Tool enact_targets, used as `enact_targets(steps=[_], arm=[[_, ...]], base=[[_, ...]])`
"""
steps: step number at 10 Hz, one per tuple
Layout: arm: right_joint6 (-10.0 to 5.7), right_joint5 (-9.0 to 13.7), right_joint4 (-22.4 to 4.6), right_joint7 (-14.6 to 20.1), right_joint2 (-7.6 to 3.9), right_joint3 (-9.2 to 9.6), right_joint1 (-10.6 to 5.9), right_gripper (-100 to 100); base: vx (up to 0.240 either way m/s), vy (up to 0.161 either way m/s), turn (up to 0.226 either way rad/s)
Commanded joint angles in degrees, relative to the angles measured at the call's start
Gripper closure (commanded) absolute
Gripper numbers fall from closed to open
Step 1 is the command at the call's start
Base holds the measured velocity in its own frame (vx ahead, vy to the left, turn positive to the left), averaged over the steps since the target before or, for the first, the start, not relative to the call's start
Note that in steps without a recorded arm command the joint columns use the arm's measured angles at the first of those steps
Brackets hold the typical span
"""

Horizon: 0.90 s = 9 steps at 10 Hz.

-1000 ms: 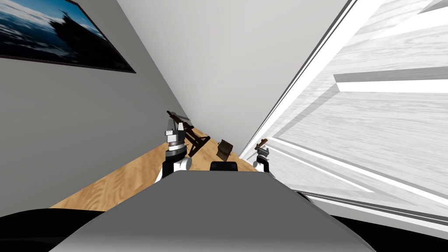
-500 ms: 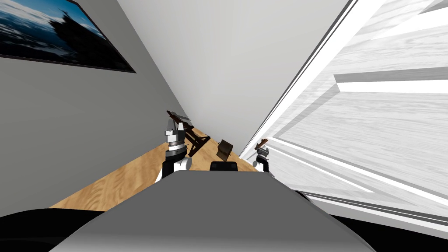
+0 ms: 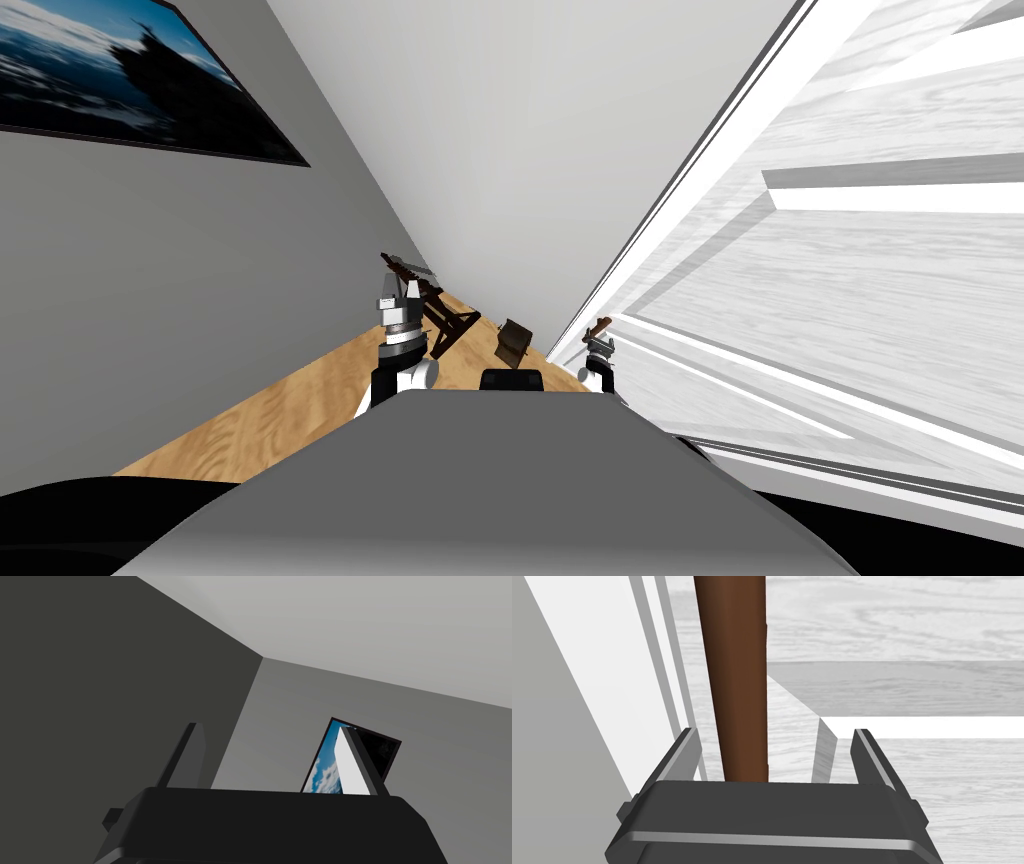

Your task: Pull the door open

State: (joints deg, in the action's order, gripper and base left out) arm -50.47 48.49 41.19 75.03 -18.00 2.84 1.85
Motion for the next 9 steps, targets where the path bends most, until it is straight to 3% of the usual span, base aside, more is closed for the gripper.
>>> enact_targets(steps=[1, 9], arm=[[0.00, 0.00, 0.00, 0.00, 0.00, 0.00, 0.00, -100], [0.05, 0.06, -0.21, -0.36, 0.29, -0.29, -0.38, -100]], base=[[0.000, 0.000, 0.000], [0.000, 0.001, -0.002]])
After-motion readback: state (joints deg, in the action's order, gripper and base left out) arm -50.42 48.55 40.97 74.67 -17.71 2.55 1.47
